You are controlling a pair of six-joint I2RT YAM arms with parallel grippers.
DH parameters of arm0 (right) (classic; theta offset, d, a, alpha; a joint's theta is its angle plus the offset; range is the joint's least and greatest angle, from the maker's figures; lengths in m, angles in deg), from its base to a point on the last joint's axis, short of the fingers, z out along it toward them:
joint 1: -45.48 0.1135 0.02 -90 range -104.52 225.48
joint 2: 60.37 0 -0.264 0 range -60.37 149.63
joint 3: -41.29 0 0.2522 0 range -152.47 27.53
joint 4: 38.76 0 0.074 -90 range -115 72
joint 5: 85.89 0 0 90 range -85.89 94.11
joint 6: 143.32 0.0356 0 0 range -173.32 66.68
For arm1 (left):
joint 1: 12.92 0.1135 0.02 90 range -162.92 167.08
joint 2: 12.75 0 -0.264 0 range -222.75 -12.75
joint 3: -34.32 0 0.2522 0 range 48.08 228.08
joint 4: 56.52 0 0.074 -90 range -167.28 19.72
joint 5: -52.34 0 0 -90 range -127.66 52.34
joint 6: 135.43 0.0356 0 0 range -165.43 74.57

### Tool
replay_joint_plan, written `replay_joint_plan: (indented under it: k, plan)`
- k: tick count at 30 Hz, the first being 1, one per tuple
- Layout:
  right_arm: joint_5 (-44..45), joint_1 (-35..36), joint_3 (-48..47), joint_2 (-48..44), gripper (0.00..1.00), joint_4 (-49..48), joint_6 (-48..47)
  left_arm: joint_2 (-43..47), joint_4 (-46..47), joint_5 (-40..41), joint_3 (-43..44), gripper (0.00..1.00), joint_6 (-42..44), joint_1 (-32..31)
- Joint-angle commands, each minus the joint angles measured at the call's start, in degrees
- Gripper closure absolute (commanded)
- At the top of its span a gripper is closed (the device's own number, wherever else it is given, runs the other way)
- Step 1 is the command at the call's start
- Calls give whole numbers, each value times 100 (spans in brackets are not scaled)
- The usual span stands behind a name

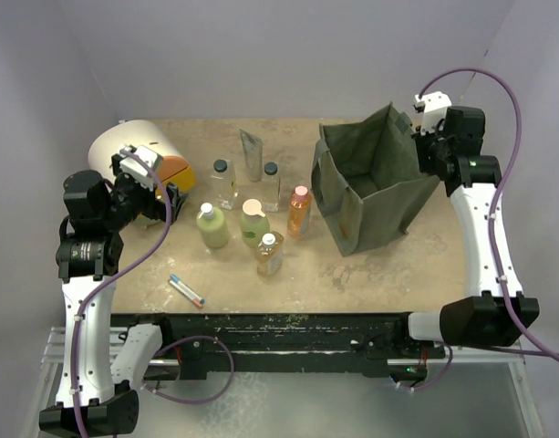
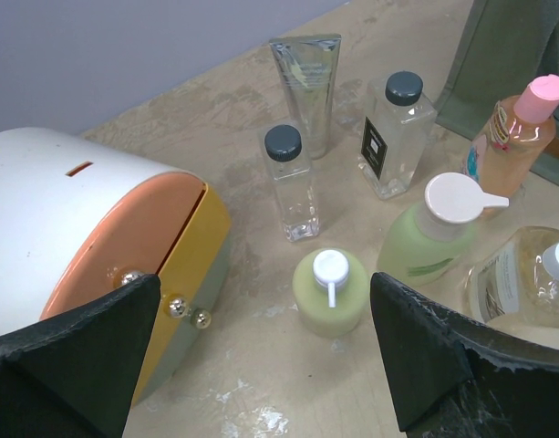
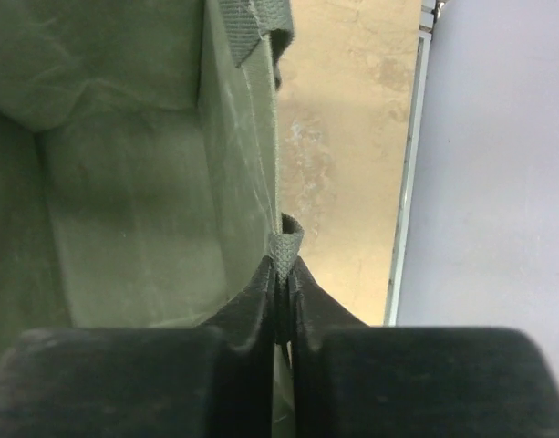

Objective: Place the personal care products into the canvas bag
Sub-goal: Move the canvas bag to the center of the board, then pick up the care product from the center of the board.

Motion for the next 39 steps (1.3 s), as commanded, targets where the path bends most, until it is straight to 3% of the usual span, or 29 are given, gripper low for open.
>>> replay_joint_plan:
  k: [1, 8, 16, 20, 22, 23, 34, 39]
  plan:
    - [-120, -30, -34, -489, 99, 399, 144, 38, 115, -209, -8, 1, 118, 39]
    - [-136, -31, 200, -955, 100, 931, 288, 57, 51, -234, -2, 1, 172, 35]
    - [-52, -31, 773, -1313, 85, 980, 365, 54, -32, -312, -19, 1, 228, 35]
    - [280, -25, 634, -1234, 62, 837, 163, 39, -41, -335, 3, 1, 229, 35]
    - [600, -16, 480, -1226, 35, 652, -163, 26, -59, -331, 33, 1, 228, 35]
    - [527, -14, 373, -1234, 31, 638, -243, 28, -60, -321, 30, 1, 233, 30]
    - [-1660, 211, -829, -1246, 25, 725, -387, 60, 80, 236, -108, 1, -8, 35]
    - [-1689, 1285, -1108, -896, 24, 451, -320, 83, 172, 677, -186, 1, -52, 43]
